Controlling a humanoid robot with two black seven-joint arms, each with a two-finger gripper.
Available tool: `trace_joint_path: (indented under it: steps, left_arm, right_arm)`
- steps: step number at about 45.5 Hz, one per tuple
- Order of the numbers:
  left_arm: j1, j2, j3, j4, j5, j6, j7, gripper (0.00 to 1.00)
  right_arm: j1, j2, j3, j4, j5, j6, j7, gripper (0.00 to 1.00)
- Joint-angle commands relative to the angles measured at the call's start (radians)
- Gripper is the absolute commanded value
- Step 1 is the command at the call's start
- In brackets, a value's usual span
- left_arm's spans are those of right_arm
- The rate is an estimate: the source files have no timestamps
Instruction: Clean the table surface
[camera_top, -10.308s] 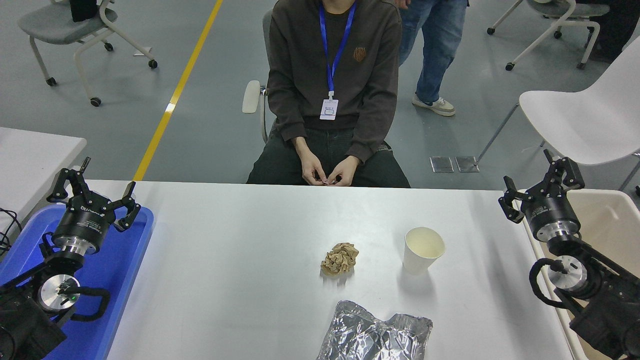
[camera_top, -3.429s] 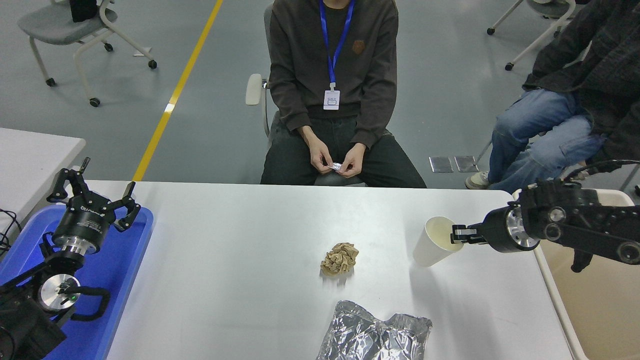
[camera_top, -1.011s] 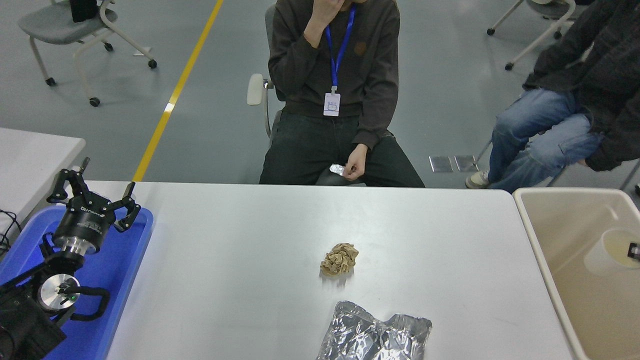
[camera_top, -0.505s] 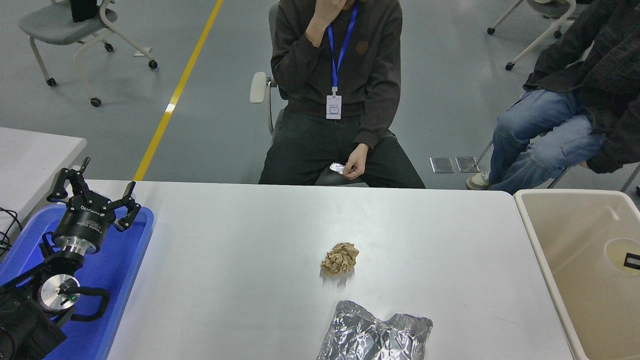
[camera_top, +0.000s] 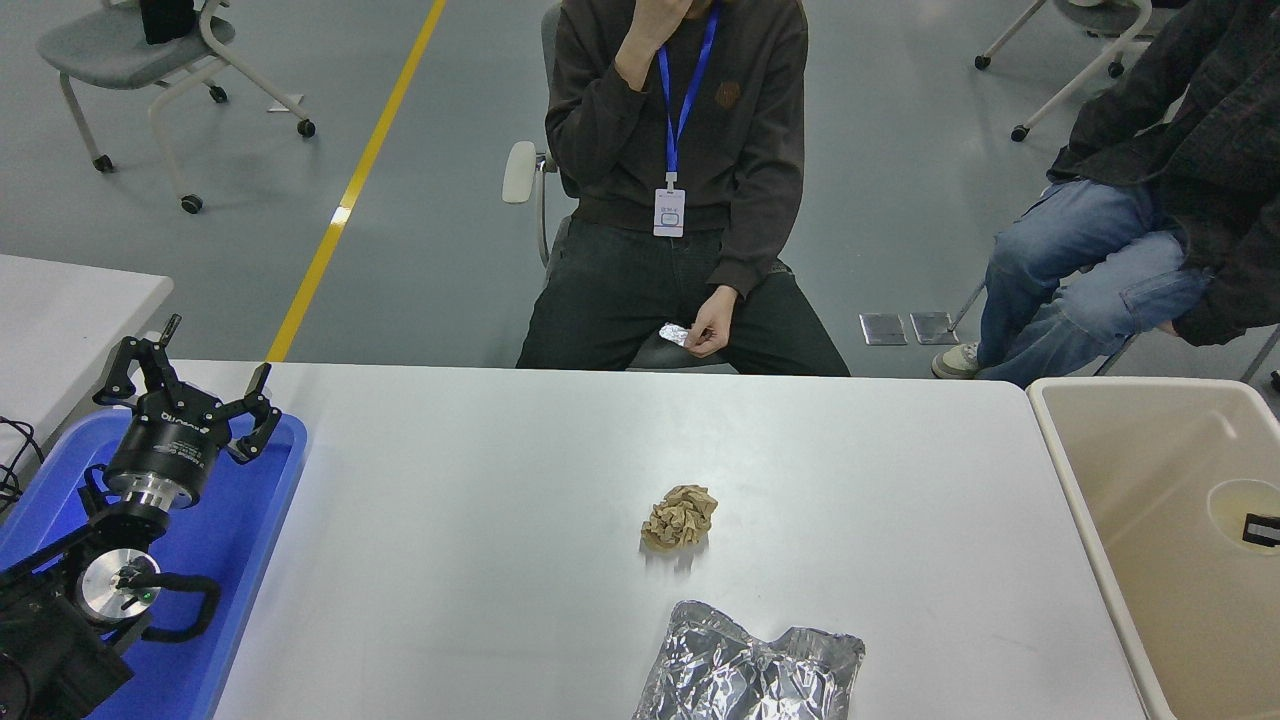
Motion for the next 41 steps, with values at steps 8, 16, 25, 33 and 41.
trace_joint_path:
  steps: [8,16,25,33,41]
  left_arm:
    - [0.000,0.000,0.000,0.001,0.000,0.000,0.000,1.00]
    - [0.000,0.000,-0.001,-0.001,0.000,0.000,0.000,1.00]
    - [0.000,0.000,0.000,0.001,0.000,0.000,0.000,1.00]
    - [0.000,0.000,0.000,0.001,0.000,0.000,0.000,1.00]
    - [0.000,0.000,0.000,-0.001,0.000,0.000,0.000,1.00]
  right_arm:
    - [-0.004,0.004,0.004,-0.007,0.134,-0.016,0.003,0.98]
    - [-0.013,0.013,-0.010,-0.007,0.263,-0.090,0.001,0.98]
    - [-0.079,0.071,-0.022,-0.019,0.269,-0.390,0.001,0.98]
    - [-0.096,0.074,-0.043,-0.025,0.274,-0.377,0.001,0.99]
    - [-0.096,0.062,-0.037,-0.027,0.277,-0.256,-0.005,0.99]
